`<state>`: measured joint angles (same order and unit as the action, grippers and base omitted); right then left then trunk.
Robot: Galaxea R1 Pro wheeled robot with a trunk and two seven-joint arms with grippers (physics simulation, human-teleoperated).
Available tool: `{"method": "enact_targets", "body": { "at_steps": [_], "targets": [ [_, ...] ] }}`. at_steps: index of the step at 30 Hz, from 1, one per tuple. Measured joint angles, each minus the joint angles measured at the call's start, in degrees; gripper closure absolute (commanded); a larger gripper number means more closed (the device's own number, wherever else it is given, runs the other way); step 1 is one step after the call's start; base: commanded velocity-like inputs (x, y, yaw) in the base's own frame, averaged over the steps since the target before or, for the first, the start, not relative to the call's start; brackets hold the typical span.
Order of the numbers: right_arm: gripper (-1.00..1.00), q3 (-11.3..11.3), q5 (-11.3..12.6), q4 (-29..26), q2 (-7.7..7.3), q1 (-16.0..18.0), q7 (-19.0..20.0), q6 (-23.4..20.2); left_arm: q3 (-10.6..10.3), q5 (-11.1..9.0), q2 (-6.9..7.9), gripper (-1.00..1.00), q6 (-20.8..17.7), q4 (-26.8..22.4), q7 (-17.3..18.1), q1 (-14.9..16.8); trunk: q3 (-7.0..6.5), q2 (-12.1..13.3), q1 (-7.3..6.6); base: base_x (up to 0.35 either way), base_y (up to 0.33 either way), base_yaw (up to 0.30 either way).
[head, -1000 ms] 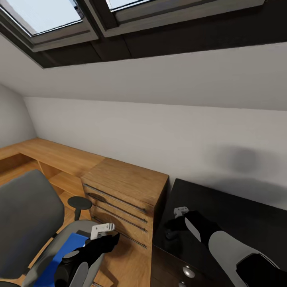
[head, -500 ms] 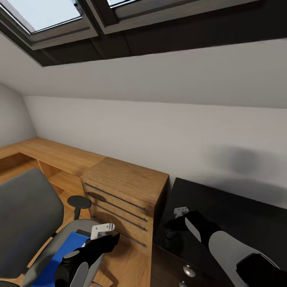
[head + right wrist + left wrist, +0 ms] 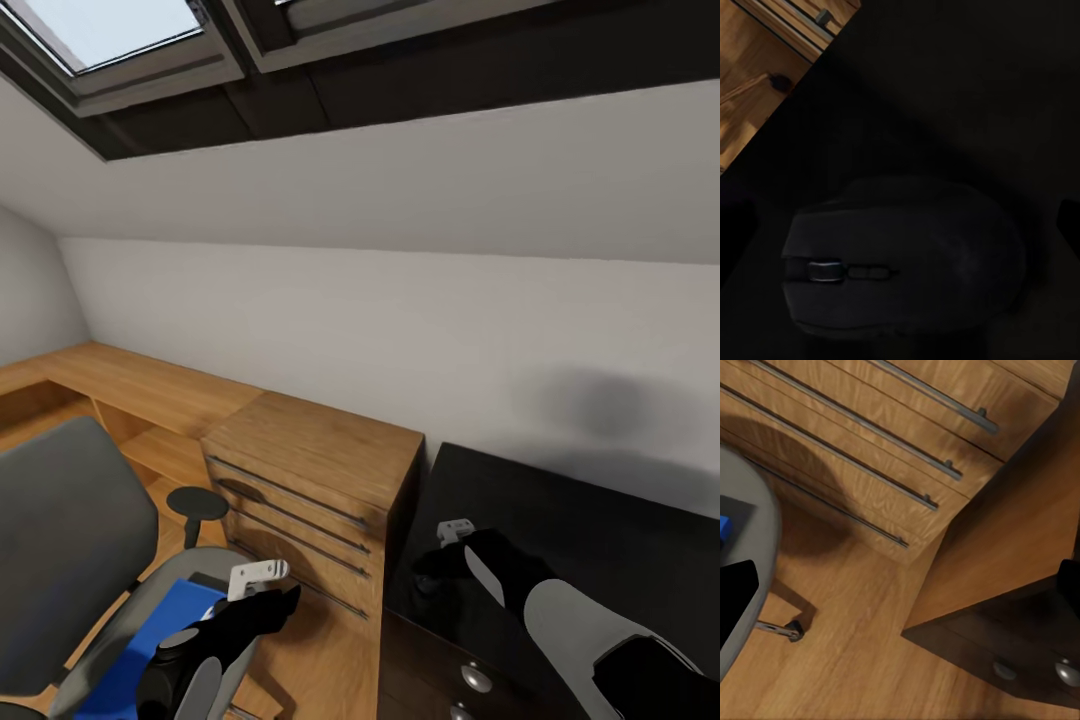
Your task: In the bedroom, organize the workspace by keeping the computer under the desk, ensuring the monitor is on the desk, placing the keyboard on the desk next to the monitor, placing the mouse on the desk next to the keyboard, moving the folder from the swivel chair onto the desk next to the mouse, stacking the notebook on top of the folder with the pen on top of the notebook, and positioning the swivel chair next to the desk.
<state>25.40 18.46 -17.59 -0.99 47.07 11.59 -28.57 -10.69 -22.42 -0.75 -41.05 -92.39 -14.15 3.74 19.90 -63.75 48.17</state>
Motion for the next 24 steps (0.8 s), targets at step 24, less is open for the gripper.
{"method": "enact_targets", "body": {
  "at_steps": [24],
  "targets": [
    [-1.00,0.00,0.00,0.18,0.08,0.00,0.07,-0.08,0.05,0.00,0.04,-1.00,-0.07,-0.01,0.03,0.00,0.36,-0.82,0.45,0.000,0.000,0.000]
  ]
}}
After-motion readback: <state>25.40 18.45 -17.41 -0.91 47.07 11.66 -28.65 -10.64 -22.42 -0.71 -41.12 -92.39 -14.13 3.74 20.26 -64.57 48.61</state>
